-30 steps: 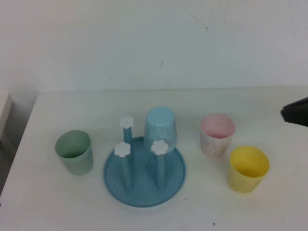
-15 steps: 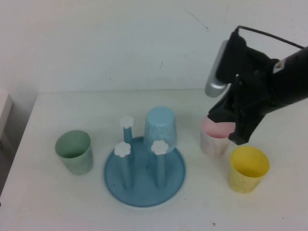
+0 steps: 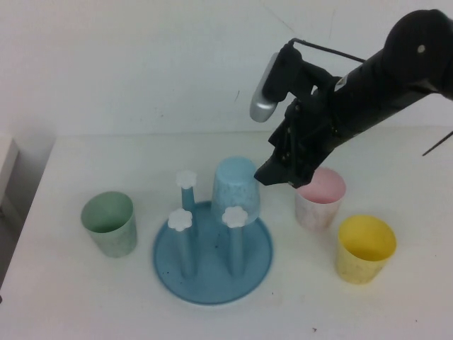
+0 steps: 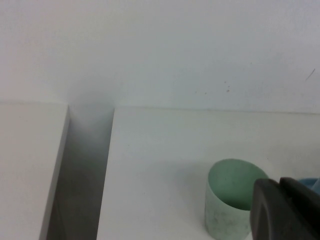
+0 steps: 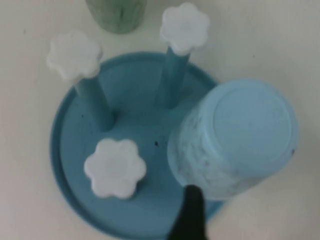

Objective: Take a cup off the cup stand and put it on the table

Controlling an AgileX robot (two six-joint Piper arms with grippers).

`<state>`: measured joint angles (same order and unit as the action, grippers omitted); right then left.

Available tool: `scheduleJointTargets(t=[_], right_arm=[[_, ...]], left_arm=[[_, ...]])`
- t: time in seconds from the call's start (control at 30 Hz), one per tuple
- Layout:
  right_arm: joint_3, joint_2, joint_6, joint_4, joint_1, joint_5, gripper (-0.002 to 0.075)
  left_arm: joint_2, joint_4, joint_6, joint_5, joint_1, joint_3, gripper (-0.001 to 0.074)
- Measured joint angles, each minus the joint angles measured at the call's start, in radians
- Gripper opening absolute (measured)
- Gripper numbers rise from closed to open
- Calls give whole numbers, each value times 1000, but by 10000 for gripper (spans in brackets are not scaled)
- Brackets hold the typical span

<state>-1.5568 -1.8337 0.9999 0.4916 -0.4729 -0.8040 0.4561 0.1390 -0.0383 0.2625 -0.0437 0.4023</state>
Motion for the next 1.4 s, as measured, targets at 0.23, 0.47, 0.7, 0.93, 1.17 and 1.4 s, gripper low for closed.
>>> scheduleJointTargets(t=[0.23, 0.47, 0.7, 0.93, 1.17, 1.4], right_arm=[[-107, -106, 6, 66, -2, 0, 680], [-185, -198, 8, 104, -2, -1, 690], [-191, -228, 8, 171, -2, -7, 692], [-194, -239, 8, 182, -2, -34, 692], [-194, -266, 28, 180, -2, -46, 684], [-194, -266, 33, 180, -2, -50, 552]], left_arm=[[0, 4, 2, -2, 0, 0, -3], [0, 6, 2, -4, 0, 0, -3], [0, 10, 2, -11, 0, 0, -4], [0, 13, 2, -11, 0, 0, -3], [0, 13, 2, -11, 0, 0, -3], [0, 13, -1, -11, 0, 0, -3]])
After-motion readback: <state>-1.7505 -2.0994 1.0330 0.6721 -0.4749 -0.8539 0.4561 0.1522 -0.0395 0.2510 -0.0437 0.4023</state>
